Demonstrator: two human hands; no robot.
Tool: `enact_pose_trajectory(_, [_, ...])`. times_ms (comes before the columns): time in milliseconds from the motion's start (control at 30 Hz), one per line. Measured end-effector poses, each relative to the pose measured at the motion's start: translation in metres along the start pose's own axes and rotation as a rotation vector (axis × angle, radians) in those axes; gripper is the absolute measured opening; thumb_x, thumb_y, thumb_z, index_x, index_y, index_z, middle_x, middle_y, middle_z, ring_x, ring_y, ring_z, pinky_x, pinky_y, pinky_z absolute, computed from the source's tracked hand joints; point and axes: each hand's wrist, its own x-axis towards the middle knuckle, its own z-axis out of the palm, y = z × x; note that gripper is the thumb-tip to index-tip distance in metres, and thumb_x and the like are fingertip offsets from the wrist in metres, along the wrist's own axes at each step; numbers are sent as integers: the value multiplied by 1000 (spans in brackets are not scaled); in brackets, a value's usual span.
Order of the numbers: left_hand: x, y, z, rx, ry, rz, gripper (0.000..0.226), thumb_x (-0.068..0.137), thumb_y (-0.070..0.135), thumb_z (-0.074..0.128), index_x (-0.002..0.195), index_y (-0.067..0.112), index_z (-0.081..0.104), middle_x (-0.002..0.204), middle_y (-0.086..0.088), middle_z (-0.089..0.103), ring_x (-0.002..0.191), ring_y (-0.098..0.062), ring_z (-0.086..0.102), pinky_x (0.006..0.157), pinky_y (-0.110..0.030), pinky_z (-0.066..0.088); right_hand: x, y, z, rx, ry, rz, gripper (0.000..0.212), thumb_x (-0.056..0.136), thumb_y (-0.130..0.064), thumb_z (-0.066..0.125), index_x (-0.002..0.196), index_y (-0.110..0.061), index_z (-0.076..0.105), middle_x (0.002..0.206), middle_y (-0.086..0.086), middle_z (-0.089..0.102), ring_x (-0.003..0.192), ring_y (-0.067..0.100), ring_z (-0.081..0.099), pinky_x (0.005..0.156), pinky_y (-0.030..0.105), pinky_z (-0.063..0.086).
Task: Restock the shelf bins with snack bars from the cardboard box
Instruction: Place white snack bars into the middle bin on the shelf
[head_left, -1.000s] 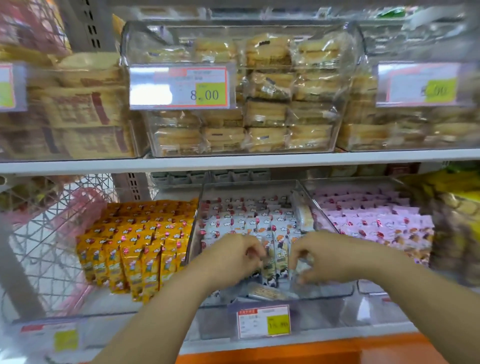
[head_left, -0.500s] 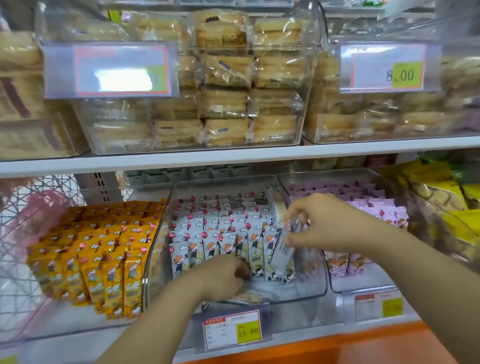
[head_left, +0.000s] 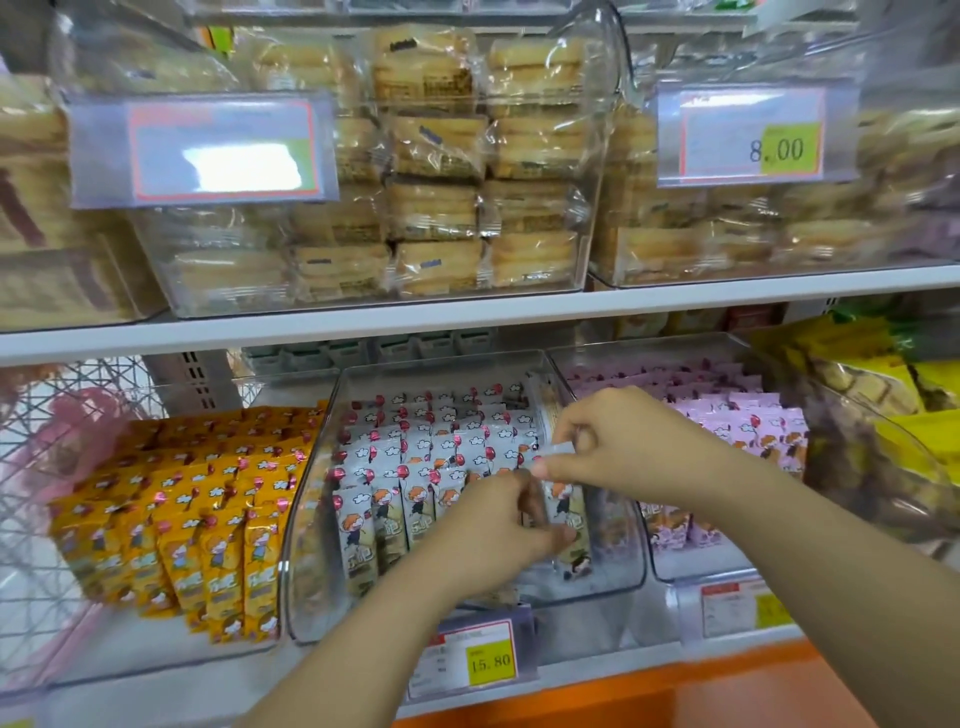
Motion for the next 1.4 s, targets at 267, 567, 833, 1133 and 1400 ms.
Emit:
enact_pose_trajectory(267, [17,-1,25,188,-30,-122,27,83,34,72,97,15,59,91,-3,61,83,-16,56,73,-26,44,-1,42,-15,167,165,69,22,85,-40,66,103,-27,63,85,-11,62,74,1,57,65,18,42])
enact_pose_trajectory(567, [30,8,9,209,22,-203,25,82,41,71,82,18,61,87,-4,68,74,-15,60,63,-23,44,0,58,-4,218,-37,34,17,88,-47,60,95,-32,59,98,-7,63,88,16,65,81,34,53])
enact_pose_trajectory(833, [77,28,2,266,381,-224,40,91,37,60,121,11,56,105,-9,65,94,-24,62,71,-27,46,0,59,-4,265,-122,38,28,92,-45,55,108,-24,61,108,-1,62,95,15,61,89,36,50])
enact_pose_trajectory(1133, [75,42,-4,-148,450,-144,39,84,18,70,117,23,50,98,2,58,74,-10,56,53,-10,44,-1,58,-9,336,-40,5,38,90,-41,59,123,-22,54,99,-12,58,90,8,62,74,22,47])
enact_pose_trajectory(1400, [26,18,-13,367,602,345,42,78,3,72,115,22,65,103,14,40,103,-2,36,83,-5,29,-11,44,-15,642,-109,-156,39,79,-36,74,109,-45,50,116,-13,60,108,8,61,84,19,53])
